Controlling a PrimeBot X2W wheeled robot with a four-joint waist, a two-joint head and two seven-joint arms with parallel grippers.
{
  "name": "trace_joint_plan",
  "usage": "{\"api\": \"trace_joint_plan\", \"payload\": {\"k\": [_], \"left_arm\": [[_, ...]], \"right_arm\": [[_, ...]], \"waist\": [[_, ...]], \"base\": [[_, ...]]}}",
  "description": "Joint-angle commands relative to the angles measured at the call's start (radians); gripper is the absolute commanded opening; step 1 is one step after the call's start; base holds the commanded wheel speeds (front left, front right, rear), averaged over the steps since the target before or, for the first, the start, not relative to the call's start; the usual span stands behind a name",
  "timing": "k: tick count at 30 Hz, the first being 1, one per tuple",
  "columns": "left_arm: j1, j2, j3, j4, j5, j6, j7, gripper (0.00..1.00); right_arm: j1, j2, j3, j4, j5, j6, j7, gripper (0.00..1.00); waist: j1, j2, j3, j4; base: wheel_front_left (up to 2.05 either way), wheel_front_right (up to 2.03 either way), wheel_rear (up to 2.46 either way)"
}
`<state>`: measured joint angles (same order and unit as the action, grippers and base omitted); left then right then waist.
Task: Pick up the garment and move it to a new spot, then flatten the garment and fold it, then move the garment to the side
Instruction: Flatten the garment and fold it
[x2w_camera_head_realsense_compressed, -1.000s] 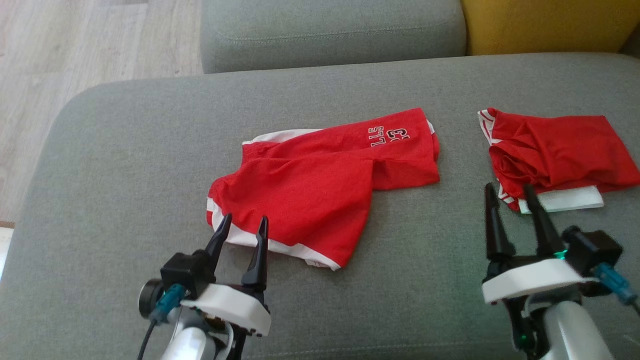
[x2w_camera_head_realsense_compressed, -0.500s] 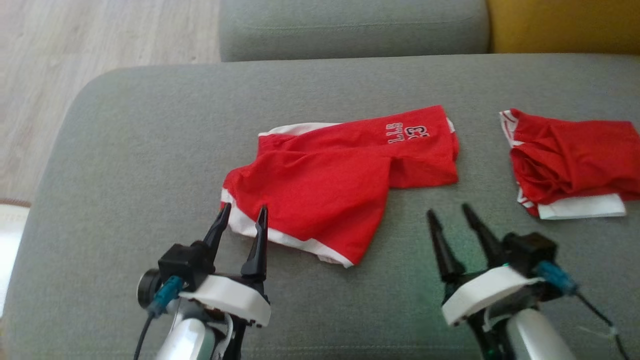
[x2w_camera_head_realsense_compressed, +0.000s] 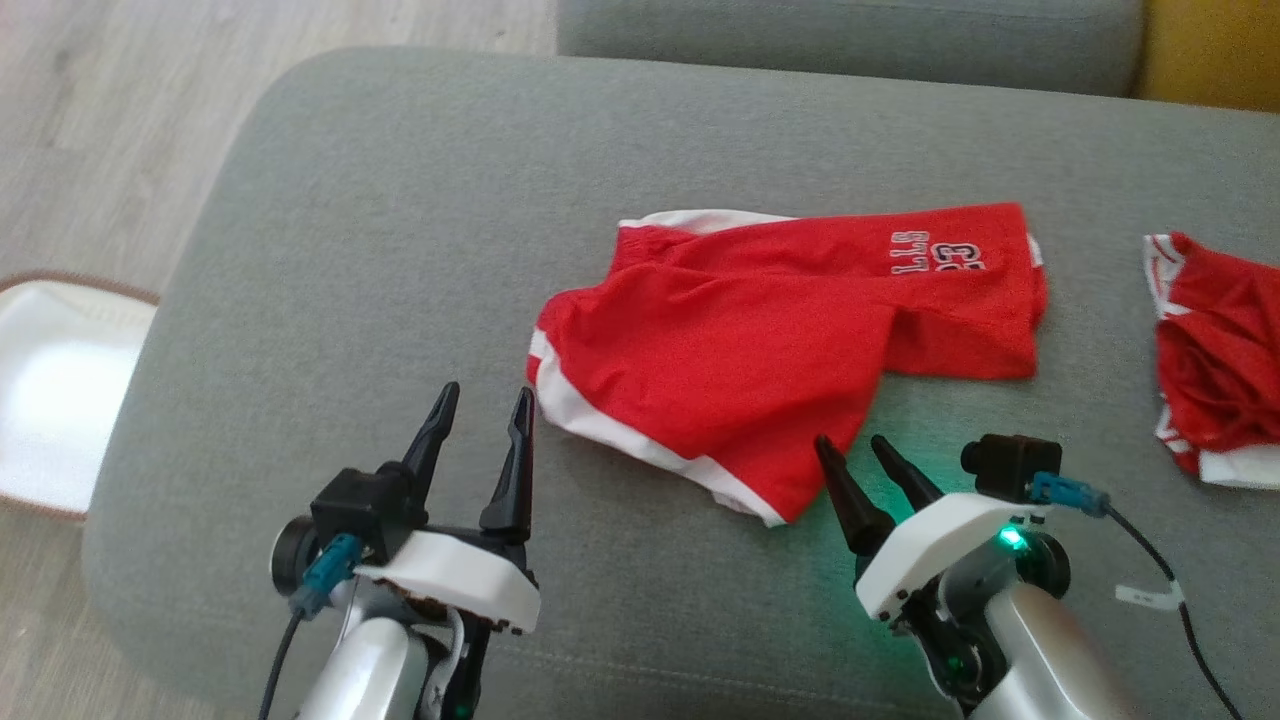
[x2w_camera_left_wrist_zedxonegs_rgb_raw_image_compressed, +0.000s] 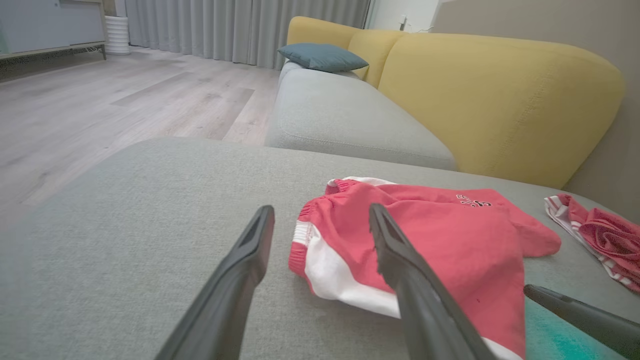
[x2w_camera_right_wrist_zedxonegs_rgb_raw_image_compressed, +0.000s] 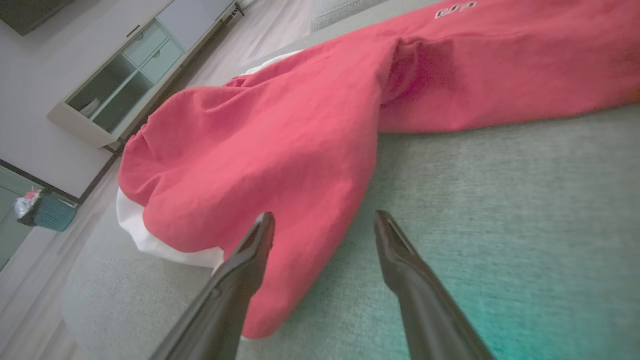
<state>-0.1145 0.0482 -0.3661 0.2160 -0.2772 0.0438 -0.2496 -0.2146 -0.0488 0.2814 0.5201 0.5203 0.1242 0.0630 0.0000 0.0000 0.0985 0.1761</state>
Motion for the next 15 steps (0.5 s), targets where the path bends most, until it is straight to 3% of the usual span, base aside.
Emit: {"api": "trace_joint_plan", "payload": {"k": [1, 6, 7, 8, 15], "left_arm": [[-0.053, 0.002, 0.036, -0.03, 0.001, -0.002, -0.012, 1.0], [-0.056, 0.002, 0.04, -0.032, -0.002, 0.002, -0.012, 1.0], [-0.054, 0.002, 0.042, -0.033, -0.002, 0.003, -0.012, 1.0], [-0.051, 0.002, 0.044, -0.033, -0.001, 0.004, -0.012, 1.0], [-0.038, 0.002, 0.065, -0.032, 0.006, 0.005, -0.012, 1.0]], "right_arm": [[-0.038, -0.001, 0.024, -0.02, 0.013, 0.007, 0.0, 1.0], [-0.092, -0.001, 0.042, 0.075, 0.056, 0.007, -0.002, 1.0], [-0.102, -0.001, 0.043, 0.092, 0.056, 0.007, -0.01, 0.33], [-0.113, -0.001, 0.042, 0.106, 0.055, 0.007, -0.023, 0.0], [-0.165, -0.009, -0.024, 0.162, -0.094, 0.007, -0.111, 0.0]], "waist": [[0.0, 0.0, 0.012, 0.019], [0.0, 0.0, 0.018, 0.036], [0.0, 0.0, 0.017, 0.035], [0.0, 0.0, 0.017, 0.033], [0.0, 0.0, -0.012, -0.012]], "base": [[0.0, 0.0, 0.0], [0.0, 0.0, 0.0], [0.0, 0.0, 0.0], [0.0, 0.0, 0.0], [0.0, 0.0, 0.0]]}}
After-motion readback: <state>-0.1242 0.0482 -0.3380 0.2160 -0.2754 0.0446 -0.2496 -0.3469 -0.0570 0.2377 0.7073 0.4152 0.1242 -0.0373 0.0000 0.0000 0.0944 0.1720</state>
